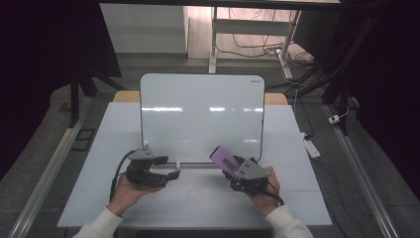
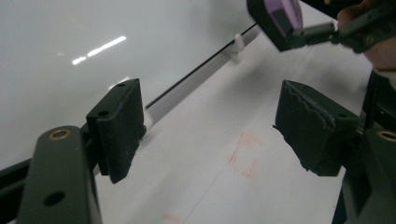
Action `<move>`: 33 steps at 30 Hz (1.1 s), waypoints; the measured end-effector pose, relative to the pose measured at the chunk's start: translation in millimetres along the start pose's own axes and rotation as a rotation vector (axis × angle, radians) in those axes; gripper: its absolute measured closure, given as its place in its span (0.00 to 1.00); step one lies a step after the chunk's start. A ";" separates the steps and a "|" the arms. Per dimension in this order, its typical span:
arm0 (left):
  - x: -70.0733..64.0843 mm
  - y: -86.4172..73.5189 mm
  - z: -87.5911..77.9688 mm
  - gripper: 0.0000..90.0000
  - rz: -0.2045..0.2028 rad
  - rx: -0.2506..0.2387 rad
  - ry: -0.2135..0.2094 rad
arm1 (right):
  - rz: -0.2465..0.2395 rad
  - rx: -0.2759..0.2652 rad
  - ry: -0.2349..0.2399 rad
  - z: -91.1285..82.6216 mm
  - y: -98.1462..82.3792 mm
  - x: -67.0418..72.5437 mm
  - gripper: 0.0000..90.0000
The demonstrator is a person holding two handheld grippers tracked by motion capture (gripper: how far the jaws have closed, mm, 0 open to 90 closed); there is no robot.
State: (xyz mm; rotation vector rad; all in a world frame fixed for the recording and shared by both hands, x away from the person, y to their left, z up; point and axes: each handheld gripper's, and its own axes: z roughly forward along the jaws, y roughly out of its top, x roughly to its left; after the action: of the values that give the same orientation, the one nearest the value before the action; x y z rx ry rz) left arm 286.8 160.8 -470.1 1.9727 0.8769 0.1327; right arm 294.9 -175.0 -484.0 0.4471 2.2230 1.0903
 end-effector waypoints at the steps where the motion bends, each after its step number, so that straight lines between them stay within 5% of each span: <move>1: -1.2 4.1 3.4 0.28 0.002 0.001 -0.009 | -0.010 -0.001 0.005 0.2 0.9 1.6 0.45; 9: -9.0 27.4 28.2 0.28 0.038 0.023 -0.050 | -0.028 0.003 0.028 3.7 0.9 6.7 0.45; 20: -10.5 37.5 42.9 0.28 0.039 0.026 -0.068 | -0.019 -0.001 0.039 3.9 -0.1 6.4 0.45; 33: -14.4 52.0 68.6 0.33 0.042 0.053 -0.135 | -0.054 -0.008 0.057 5.9 2.2 13.5 0.45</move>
State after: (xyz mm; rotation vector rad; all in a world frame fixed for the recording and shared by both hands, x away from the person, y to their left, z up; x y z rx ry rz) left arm 332.5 86.8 -463.0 2.0242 0.7587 0.0000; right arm 288.7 -162.9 -490.1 0.3548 2.2658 1.0955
